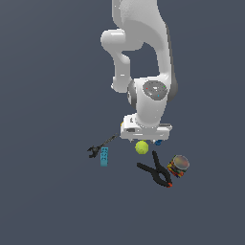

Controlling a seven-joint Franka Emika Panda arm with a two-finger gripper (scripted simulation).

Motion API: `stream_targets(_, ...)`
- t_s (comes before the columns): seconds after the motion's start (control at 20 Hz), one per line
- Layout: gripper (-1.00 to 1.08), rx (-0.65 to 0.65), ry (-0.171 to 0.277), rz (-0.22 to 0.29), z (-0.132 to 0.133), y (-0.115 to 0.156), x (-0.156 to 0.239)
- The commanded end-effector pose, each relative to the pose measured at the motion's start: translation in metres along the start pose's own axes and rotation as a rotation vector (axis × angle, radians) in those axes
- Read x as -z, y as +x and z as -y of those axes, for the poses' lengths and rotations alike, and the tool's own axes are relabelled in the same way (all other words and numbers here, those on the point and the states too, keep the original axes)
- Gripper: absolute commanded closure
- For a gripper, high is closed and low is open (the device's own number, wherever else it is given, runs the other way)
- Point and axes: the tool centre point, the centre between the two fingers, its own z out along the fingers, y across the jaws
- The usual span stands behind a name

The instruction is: Pick up a designated object from a clutter of objects.

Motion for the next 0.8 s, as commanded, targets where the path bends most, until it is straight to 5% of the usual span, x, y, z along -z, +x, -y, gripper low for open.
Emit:
stream_targets(0.0,-0.92,-0.001,0.001,0.001,0.005,-0.002,-0.01)
stream_targets(0.75,-0.92,0.0,0.001,0.003,0.008,-0.005,-0.046)
